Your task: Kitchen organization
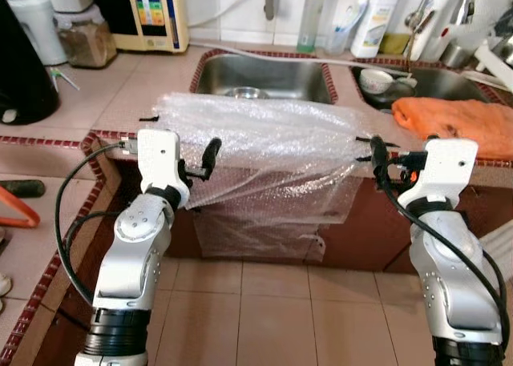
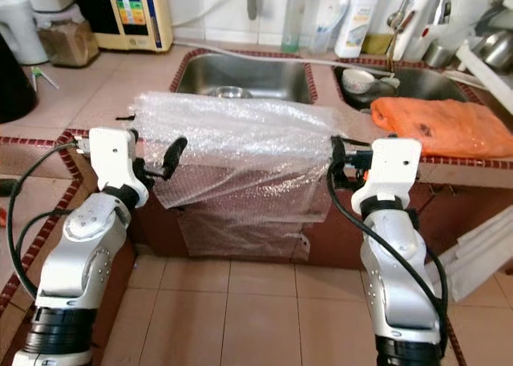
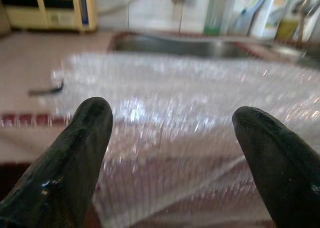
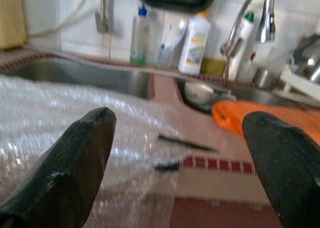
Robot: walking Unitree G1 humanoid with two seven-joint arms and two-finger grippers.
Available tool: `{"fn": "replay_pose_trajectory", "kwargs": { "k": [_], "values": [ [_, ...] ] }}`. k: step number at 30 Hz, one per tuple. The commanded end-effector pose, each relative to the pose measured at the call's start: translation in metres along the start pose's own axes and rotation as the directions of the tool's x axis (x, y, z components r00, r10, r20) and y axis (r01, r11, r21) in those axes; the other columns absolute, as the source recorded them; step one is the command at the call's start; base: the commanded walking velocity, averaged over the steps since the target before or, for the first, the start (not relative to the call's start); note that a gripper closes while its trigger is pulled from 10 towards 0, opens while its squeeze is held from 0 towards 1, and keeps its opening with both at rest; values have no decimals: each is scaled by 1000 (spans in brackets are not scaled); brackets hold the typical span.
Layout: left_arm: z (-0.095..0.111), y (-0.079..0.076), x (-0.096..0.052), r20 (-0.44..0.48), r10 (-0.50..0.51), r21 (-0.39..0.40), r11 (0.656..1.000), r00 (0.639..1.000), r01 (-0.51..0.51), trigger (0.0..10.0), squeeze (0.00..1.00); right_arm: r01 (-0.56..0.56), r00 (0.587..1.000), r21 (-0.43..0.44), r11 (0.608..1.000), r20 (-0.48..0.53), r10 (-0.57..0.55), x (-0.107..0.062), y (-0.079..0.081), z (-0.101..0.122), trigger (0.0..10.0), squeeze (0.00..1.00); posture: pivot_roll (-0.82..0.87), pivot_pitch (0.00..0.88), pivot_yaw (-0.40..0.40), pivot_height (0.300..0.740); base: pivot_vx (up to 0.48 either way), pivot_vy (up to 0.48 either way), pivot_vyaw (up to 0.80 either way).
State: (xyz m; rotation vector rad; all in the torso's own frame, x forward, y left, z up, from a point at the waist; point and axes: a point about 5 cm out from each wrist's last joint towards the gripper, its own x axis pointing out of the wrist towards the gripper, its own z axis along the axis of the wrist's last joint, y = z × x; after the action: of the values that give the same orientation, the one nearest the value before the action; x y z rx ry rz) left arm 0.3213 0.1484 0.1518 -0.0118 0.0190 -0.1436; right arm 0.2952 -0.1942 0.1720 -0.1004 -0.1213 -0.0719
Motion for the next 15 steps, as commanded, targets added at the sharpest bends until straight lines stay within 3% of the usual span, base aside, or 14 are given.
{"fn": "replay_pose_trajectory", "kwargs": {
  "k": [1, 3, 5, 8, 10, 12, 15],
  "values": [
    [-27, 6, -4, -91, 23, 6, 1000, 996, -23, 10000, 0, -16, 999, -6, 1000, -51, 15, -3, 2, -16, 10000, 0, -8, 44, -55, 740, 0, 0, -775],
    [-52, 12, -8, -172, 51, 30, 998, 984, -46, 10000, 0, -25, 995, 10, 1000, -92, 26, -4, 5, -30, 10000, 0, -5, 44, -59, 740, 0, 0, -775],
    [-77, 17, -13, -259, 70, 36, 997, 963, -62, 10000, 0, -34, 990, 8, 999, -135, 35, -6, 6, -46, 10000, 0, 0, 40, -63, 740, 0, 0, 0],
    [-104, 22, -19, -338, 80, 86, 995, 938, -54, 10000, 0, -53, 975, 1, 999, -216, 52, -8, 9, -74, 10000, 0, 2, 39, -66, 740, 0, 0, 0],
    [-110, 24, -21, -359, 84, 84, 995, 930, -57, 10000, 0, -63, 969, -4, 998, -242, 60, -9, 10, -82, 10000, 0, 2, 39, -66, 740, 0, 0, 0],
    [-127, 27, -25, -429, 97, 135, 990, 898, -42, 10000, 0, -60, 946, 3, 998, -318, 57, -14, 10, -105, 10000, 0, 10, 37, -67, 740, 0, 0, 0],
    [-159, 37, -42, -579, 122, 137, 989, 806, -52, 10000, 0, -28, 894, 39, 999, -447, 43, -24, 9, -139, 10000, 0, 14, 33, -68, 740, 0, 0, 0]
  ]
}}
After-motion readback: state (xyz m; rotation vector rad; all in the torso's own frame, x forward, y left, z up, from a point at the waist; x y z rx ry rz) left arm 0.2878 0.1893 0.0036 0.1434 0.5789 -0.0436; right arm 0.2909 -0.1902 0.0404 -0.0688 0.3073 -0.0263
